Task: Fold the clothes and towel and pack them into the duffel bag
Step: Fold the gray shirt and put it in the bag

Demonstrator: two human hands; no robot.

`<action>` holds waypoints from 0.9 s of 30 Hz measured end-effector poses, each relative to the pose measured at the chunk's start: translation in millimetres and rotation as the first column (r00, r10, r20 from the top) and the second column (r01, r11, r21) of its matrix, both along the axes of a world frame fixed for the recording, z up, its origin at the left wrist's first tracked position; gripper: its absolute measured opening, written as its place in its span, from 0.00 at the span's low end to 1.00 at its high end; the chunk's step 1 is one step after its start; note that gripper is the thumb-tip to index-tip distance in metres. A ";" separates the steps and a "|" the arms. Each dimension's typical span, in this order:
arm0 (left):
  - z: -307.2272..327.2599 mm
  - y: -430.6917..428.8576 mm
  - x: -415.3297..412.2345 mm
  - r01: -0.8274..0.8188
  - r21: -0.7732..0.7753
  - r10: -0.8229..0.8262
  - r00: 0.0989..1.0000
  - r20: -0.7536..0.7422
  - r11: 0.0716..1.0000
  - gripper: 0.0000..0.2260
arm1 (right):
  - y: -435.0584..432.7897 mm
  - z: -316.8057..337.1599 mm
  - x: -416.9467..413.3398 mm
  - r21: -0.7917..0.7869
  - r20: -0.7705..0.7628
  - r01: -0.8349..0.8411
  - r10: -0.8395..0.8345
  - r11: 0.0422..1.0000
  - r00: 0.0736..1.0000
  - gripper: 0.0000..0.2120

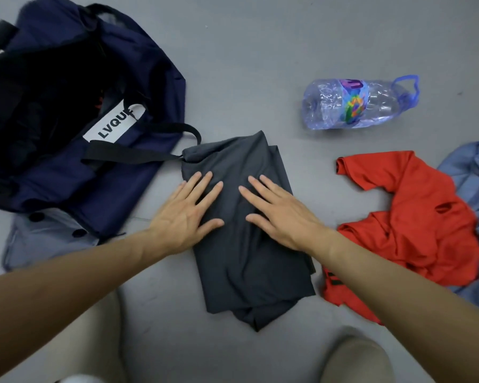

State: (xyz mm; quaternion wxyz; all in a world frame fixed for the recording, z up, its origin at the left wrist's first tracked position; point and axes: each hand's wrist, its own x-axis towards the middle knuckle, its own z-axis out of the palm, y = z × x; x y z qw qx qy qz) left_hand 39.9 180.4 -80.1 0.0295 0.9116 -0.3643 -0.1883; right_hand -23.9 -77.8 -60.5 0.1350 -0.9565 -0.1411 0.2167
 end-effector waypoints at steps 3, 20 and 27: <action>-2.5 4.4 21.0 0.106 0.089 -0.102 0.994 -0.050 0.990 0.42 | -2.8 -5.6 -3.4 -0.053 -0.091 -0.015 0.010 0.998 0.996 0.37; -8.6 33.9 -57.2 0.396 -0.037 -0.389 0.912 0.129 0.918 0.30 | 16.1 -31.3 -67.6 -0.091 0.197 -0.163 0.178 0.982 0.964 0.32; -20.9 35.0 -54.0 0.319 0.056 -0.322 0.945 0.055 0.946 0.34 | 14.8 -42.8 -67.5 -0.149 0.145 -0.159 0.181 0.976 0.973 0.34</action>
